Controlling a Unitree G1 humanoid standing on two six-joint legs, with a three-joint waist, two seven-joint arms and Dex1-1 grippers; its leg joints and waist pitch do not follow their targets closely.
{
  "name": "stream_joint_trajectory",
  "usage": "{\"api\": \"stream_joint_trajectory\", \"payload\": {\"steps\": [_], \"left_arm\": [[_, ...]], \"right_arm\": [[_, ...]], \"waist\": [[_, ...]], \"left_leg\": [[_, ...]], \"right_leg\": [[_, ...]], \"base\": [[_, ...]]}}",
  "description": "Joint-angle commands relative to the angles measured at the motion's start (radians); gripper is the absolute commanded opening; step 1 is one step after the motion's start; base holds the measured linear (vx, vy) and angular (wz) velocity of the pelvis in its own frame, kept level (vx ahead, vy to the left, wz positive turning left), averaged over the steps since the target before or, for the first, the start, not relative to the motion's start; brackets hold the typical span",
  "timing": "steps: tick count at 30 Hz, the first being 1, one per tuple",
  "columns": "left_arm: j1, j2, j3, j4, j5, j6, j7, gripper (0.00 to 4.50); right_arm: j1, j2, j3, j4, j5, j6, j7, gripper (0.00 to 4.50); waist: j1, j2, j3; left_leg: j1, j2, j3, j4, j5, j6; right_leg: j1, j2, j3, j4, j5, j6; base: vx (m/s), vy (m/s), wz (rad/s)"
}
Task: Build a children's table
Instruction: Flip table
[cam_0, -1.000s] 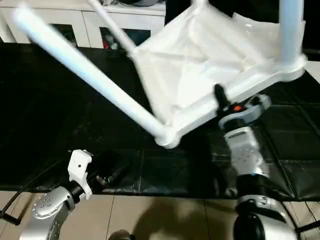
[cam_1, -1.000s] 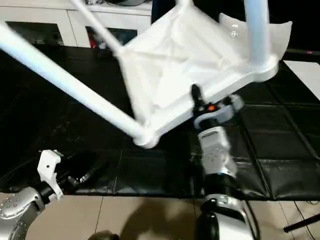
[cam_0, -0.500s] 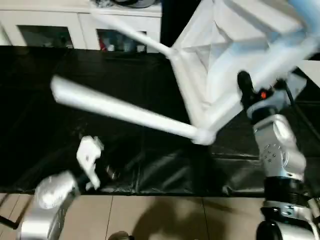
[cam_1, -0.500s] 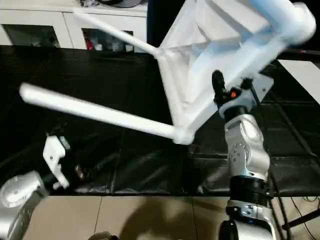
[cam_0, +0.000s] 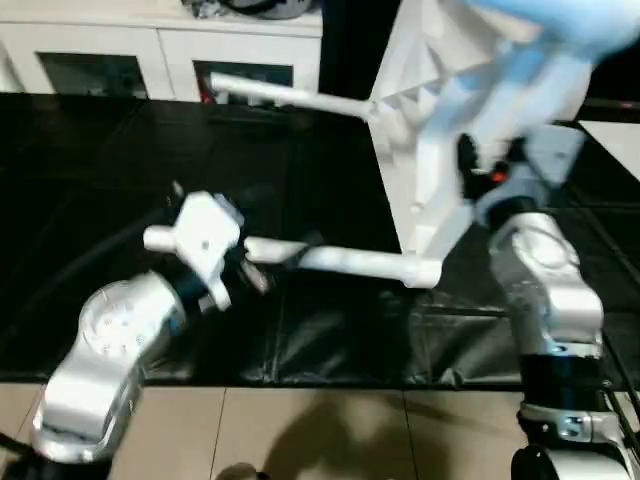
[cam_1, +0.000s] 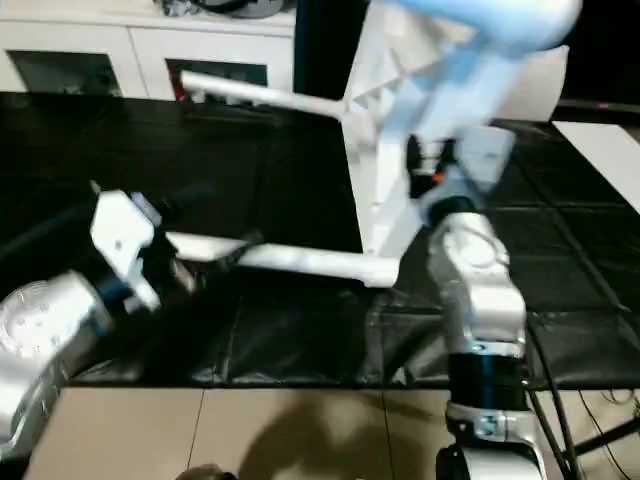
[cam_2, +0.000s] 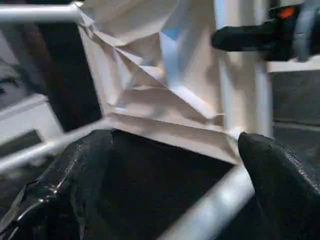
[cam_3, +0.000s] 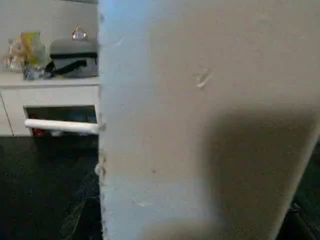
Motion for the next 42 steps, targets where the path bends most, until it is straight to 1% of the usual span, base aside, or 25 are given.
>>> {"api": "stream_joint_trajectory", "payload": {"steps": [1, 2, 4, 5, 6, 7, 8, 10, 11, 12, 13, 14, 16, 17, 21, 22, 24, 27, 28, 32, 37, 38, 39, 41, 42], "left_arm": [[-0.046, 0.021, 0.004, -0.004, 0.059, 0.000, 0.043, 4.50], [-0.062, 0.027, 0.004, -0.006, 0.080, -0.012, 0.051, 4.50], [-0.062, 0.027, 0.004, -0.006, 0.080, -0.012, 0.051, 4.50], [-0.081, 0.034, 0.000, -0.006, 0.125, -0.032, 0.065, 4.50], [-0.085, 0.037, -0.002, -0.004, 0.139, -0.042, 0.070, 4.50], [-0.090, 0.039, -0.003, -0.002, 0.153, -0.052, 0.075, 4.50], [-0.109, 0.045, -0.007, 0.011, 0.208, -0.092, 0.108, 4.50], [-0.118, 0.049, -0.008, 0.020, 0.235, -0.123, 0.125, 4.50], [-0.147, 0.072, -0.011, 0.062, 0.376, -0.270, 0.238, 4.50], [-0.147, 0.072, -0.011, 0.062, 0.376, -0.270, 0.238, 4.50], [-0.164, 0.082, 0.000, 0.096, 0.472, -0.388, 0.345, 4.50], [-0.167, 0.083, 0.003, 0.102, 0.487, -0.409, 0.364, 4.50], [-0.162, 0.114, -0.023, 0.116, 0.565, -0.439, 0.404, 4.50], [-0.156, 0.123, -0.036, 0.131, 0.623, -0.453, 0.451, 4.50], [-0.158, 0.124, -0.025, 0.144, 0.699, -0.466, 0.532, 4.50], [-0.162, 0.123, -0.017, 0.155, 0.726, -0.481, 0.563, 4.50], [-0.175, 0.122, -0.001, 0.181, 0.773, -0.514, 0.619, 4.50], [-0.197, 0.132, 0.012, 0.212, 0.817, -0.549, 0.674, 4.50], [-0.205, 0.135, 0.013, 0.219, 0.825, -0.556, 0.686, 4.50], [-0.245, 0.142, 0.013, 0.250, 0.833, -0.563, 0.701, 4.50], [-0.324, 0.147, 0.008, 0.351, 0.856, -0.573, 0.722, 4.50], [-0.327, 0.147, 0.009, 0.356, 0.856, -0.576, 0.725, 4.50], [-0.354, 0.147, 0.009, 0.389, 0.861, -0.583, 0.737, 4.50], [-0.410, 0.148, 0.008, 0.451, 0.868, -0.583, 0.750, 4.50], [-0.433, 0.148, 0.008, 0.477, 0.868, -0.578, 0.752, 4.50]], "right_arm": [[0.012, -0.018, 0.059, 0.005, -0.063, 0.053, 0.001, 2.33], [0.014, -0.033, 0.088, 0.009, -0.088, 0.055, 0.016, 2.66], [0.014, -0.033, 0.088, 0.009, -0.088, 0.055, 0.016, 2.69], [0.015, -0.039, 0.105, 0.013, -0.098, 0.057, 0.028, 2.76], [0.015, -0.039, 0.105, 0.014, -0.097, 0.058, 0.027, 2.76], [0.014, -0.038, 0.105, 0.015, -0.097, 0.059, 0.026, 2.94], [0.015, -0.035, 0.104, 0.018, -0.101, 0.067, 0.019, 3.05], [0.016, -0.035, 0.104, 0.021, -0.104, 0.070, 0.015, 3.12], [0.025, -0.036, 0.108, 0.034, -0.120, 0.075, 0.002, 3.21], [0.025, -0.036, 0.108, 0.034, -0.120, 0.075, 0.002, 3.33], [0.033, -0.035, 0.115, 0.054, -0.131, 0.074, -0.004, 3.44], [0.034, -0.035, 0.116, 0.058, -0.133, 0.074, -0.004, 3.55], [0.034, -0.032, 0.125, 0.087, -0.152, 0.064, -0.016, 3.62], [0.029, -0.029, 0.132, 0.120, -0.166, 0.052, -0.023, 3.73], [0.002, -0.020, 0.131, 0.192, -0.179, 0.009, -0.030, 3.73], [-0.006, -0.016, 0.126, 0.213, -0.175, -0.005, -0.031, 3.48], [-0.020, -0.013, 0.127, 0.263, -0.181, -0.035, -0.035, 3.37], [-0.034, -0.005, 0.126, 0.319, -0.183, -0.069, -0.034, 3.15], [-0.039, -0.002, 0.126, 0.332, -0.180, -0.076, -0.030, 3.03], [-0.054, 0.010, 0.130, 0.361, -0.174, -0.088, -0.023, 2.71], [-0.066, 0.010, 0.145, 0.384, -0.180, -0.110, -0.011, 2.40], [-0.066, 0.011, 0.144, 0.385, -0.180, -0.110, -0.010, 2.19], [-0.069, 0.012, 0.146, 0.389, -0.182, -0.115, -0.004, 2.15], [-0.070, 0.009, 0.154, 0.388, -0.194, -0.120, 0.001, 2.09], [-0.070, 0.008, 0.156, 0.384, -0.198, -0.120, 0.003, 2.09]], "waist": [[-0.005, 0.006, -0.056], [-0.007, 0.004, -0.056], [-0.007, 0.004, -0.056], [-0.007, 0.002, -0.057], [-0.006, 0.003, -0.058], [-0.007, 0.003, -0.060], [-0.005, 0.004, -0.059], [-0.004, 0.001, -0.060], [-0.006, -0.003, -0.059], [-0.005, 0.000, -0.059], [-0.005, -0.002, -0.060], [-0.004, 0.000, -0.061], [-0.005, 0.001, -0.062], [-0.007, 0.005, -0.062], [-0.006, 0.007, -0.062], [-0.006, 0.012, -0.061], [-0.008, 0.009, -0.060], [-0.007, 0.008, -0.060], [-0.006, 0.004, -0.060], [-0.005, 0.005, -0.060], [-0.004, 0.005, -0.062], [-0.003, 0.004, -0.063], [-0.003, 0.004, -0.063], [-0.003, 0.012, -0.065], [-0.004, 0.009, -0.067]], "left_leg": [[0.022, 0.035, -0.012, -0.076, -0.211, -0.067], [0.022, 0.035, -0.013, -0.076, -0.214, -0.070], [0.022, 0.034, -0.012, -0.074, -0.215, -0.069], [0.021, 0.035, -0.012, -0.074, -0.216, -0.067], [0.022, 0.036, -0.012, -0.073, -0.215, -0.066], [0.022, 0.036, -0.012, -0.073, -0.207, -0.065], [0.021, 0.036, -0.013, -0.073, -0.203, -0.063], [0.019, 0.035, -0.013, -0.072, -0.195, -0.064], [0.017, 0.035, -0.014, -0.072, -0.197, -0.059], [0.016, 0.035, -0.015, -0.071, -0.198, -0.055], [0.018, 0.036, -0.015, -0.071, -0.197, -0.057], [0.018, 0.037, -0.016, -0.070, -0.197, -0.059], [0.019, 0.038, -0.017, -0.070, -0.192, -0.062], [0.018, 0.037, -0.015, -0.069, -0.194, -0.062], [0.021, 0.039, -0.016, -0.070, -0.229, -0.070], [0.021, 0.037, -0.018, -0.071, -0.243, -0.071], [0.022, 0.037, -0.019, -0.071, -0.278, -0.068], [0.020, 0.037, -0.020, -0.071, -0.292, -0.064], [0.020, 0.037, -0.020, -0.072, -0.295, -0.062], [0.020, 0.036, -0.020, -0.072, -0.298, -0.058], [0.019, 0.035, -0.020, -0.070, -0.283, -0.054], [0.018, 0.035, -0.019, -0.069, -0.270, -0.052], [0.017, 0.035, -0.019, -0.069, -0.263, -0.051], [0.019, 0.033, -0.019, -0.068, -0.256, -0.052], [0.019, 0.033, -0.018, -0.067, -0.253, -0.055]], "right_leg": [[0.035, -0.042, 0.037, -0.072, -0.141, -0.086], [0.035, -0.042, 0.036, -0.073, -0.142, -0.085], [0.035, -0.044, 0.038, -0.072, -0.137, -0.089], [0.036, -0.045, 0.038, -0.073, -0.133, -0.092], [0.035, -0.045, 0.038, -0.071, -0.126, -0.095], [0.036, -0.045, 0.038, -0.070, -0.115, -0.097], [0.036, -0.044, 0.038, -0.070, -0.101, -0.100], [0.038, -0.045, 0.037, -0.067, -0.090, -0.103], [0.039, -0.044, 0.037, -0.072, -0.098, -0.095], [0.039, -0.043, 0.037, -0.073, -0.102, -0.088], [0.041, -0.047, 0.038, -0.072, -0.103, -0.086], [0.041, -0.047, 0.038, -0.072, -0.103, -0.081], [0.039, -0.047, 0.036, -0.067, -0.091, -0.093], [0.036, -0.045, 0.036, -0.068, -0.087, -0.097], [0.032, -0.048, 0.036, -0.068, -0.117, -0.116], [0.032, -0.049, 0.035, -0.068, -0.127, -0.121], [0.029, -0.049, 0.035, -0.073, -0.163, -0.123], [0.027, -0.049, 0.035, -0.074, -0.178, -0.126], [0.027, -0.050, 0.034, -0.075, -0.187, -0.126], [0.024, -0.050, 0.034, -0.073, -0.190, -0.133], [0.024, -0.051, 0.035, -0.072, -0.171, -0.136], [0.025, -0.052, 0.035, -0.070, -0.157, -0.139], [0.026, -0.052, 0.035, -0.070, -0.149, -0.140], [0.024, -0.049, 0.035, -0.068, -0.131, -0.143], [0.026, -0.050, 0.034, -0.067, -0.117, -0.147]], "base": [[0.000, 0.000, 0.00], [0.000, 0.000, 0.00], [0.000, 0.000, 0.00], [0.000, 0.000, 0.00], [0.000, 0.000, 0.00], [0.000, 0.000, 0.00], [0.000, 0.000, 0.00], [0.000, 0.000, 0.00], [0.000, 0.000, 0.00], [0.000, 0.000, 0.00], [0.000, 0.000, 0.00], [0.000, 0.000, 0.00], [0.000, 0.000, 0.00], [0.000, 0.000, 0.00], [0.000, 0.000, 0.00], [0.000, 0.000, 0.00], [0.000, 0.000, 0.00], [0.000, 0.000, 0.00], [0.000, 0.000, 0.00], [0.000, 0.000, 0.00], [0.000, 0.000, 0.00], [0.000, 0.000, 0.00], [0.000, 0.000, 0.00], [0.000, 0.000, 0.00], [0.000, 0.000, 0.00]]}}
